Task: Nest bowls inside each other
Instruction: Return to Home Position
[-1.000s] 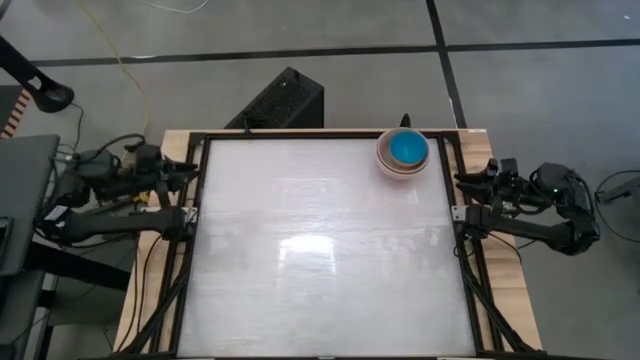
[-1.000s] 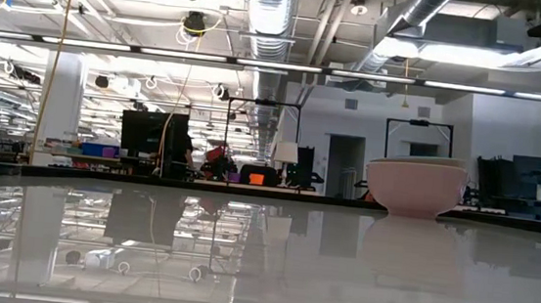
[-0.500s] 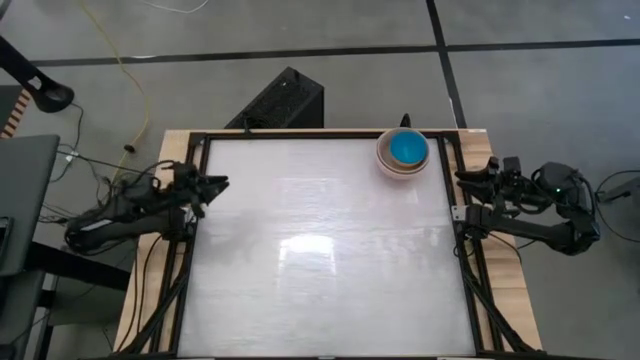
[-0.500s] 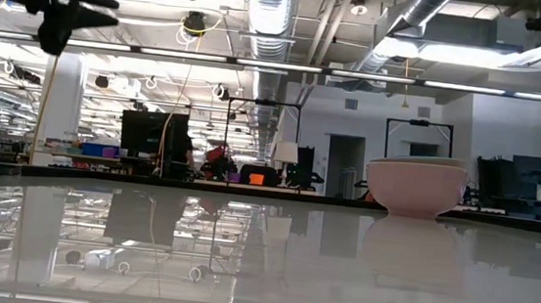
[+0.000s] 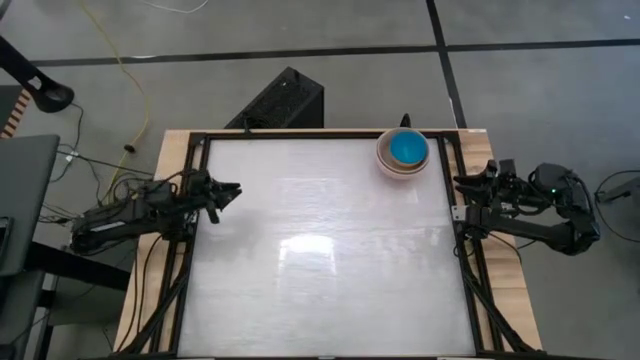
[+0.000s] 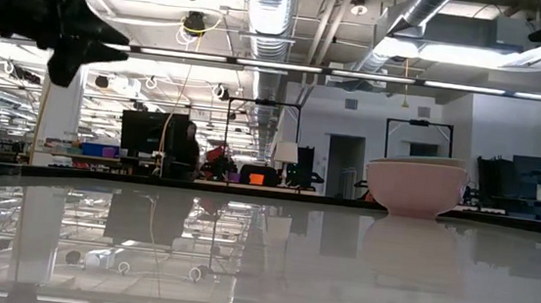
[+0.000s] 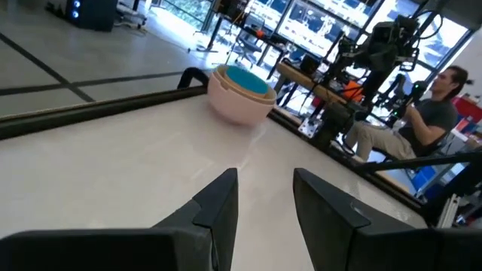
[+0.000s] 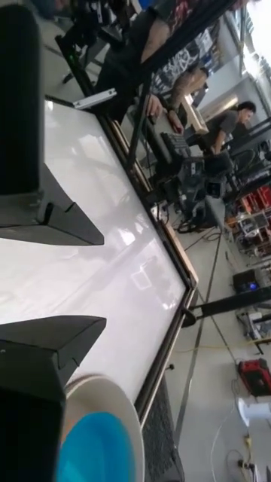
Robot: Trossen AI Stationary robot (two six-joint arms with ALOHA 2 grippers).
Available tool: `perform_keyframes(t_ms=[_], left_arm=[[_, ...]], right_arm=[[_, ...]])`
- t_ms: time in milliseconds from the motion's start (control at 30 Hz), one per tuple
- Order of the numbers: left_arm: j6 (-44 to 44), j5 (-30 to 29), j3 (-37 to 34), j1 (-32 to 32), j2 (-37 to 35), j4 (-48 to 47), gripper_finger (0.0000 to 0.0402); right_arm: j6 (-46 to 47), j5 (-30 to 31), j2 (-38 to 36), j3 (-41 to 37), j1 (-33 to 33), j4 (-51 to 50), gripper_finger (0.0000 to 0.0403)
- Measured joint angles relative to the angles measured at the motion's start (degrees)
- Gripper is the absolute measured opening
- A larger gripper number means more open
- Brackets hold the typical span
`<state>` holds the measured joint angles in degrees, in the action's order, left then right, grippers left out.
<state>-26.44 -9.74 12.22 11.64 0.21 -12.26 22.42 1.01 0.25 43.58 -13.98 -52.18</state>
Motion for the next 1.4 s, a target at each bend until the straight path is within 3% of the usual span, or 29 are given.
perform_keyframes(t_ms=[133, 300, 533, 733, 1133, 1400], left_arm=[[-1.3, 0.5, -4.79, 0.0, 0.0, 5.21, 0.0116], [-3.73, 0.92, -9.97, 0.0, 0.0, 10.63, 0.0116], [-2.72, 1.88, -11.19, 0.0, 0.07, 13.75, 0.0116], [-2.11, 2.89, -11.21, 0.0, 0.13, 13.63, 0.0116], [-1.89, 4.7, -11.21, 0.01, 0.15, 13.24, 0.0116], [0.79, 4.58, -11.21, 0.01, 0.15, 13.19, 0.0116]], right_arm=[[0.04, -2.94, 0.0, -3.0, 0.0, 4.29, 0.0127], [0.71, -8.12, 0.0, -12.33, 0.0, 17.73, 0.0127], [1.5, -10.0, 0.0, -25.45, 0.09, 36.08, 0.0127], [3.14, -11.43, 0.0, -33.69, 0.09, 44.47, 0.0127], [1.75, -11.9, 0.05, -42.72, 0.14, 54.36, 0.0127], [-1.54, -10.29, 1.18, -43.11, 2.15, 55.03, 0.0127]])
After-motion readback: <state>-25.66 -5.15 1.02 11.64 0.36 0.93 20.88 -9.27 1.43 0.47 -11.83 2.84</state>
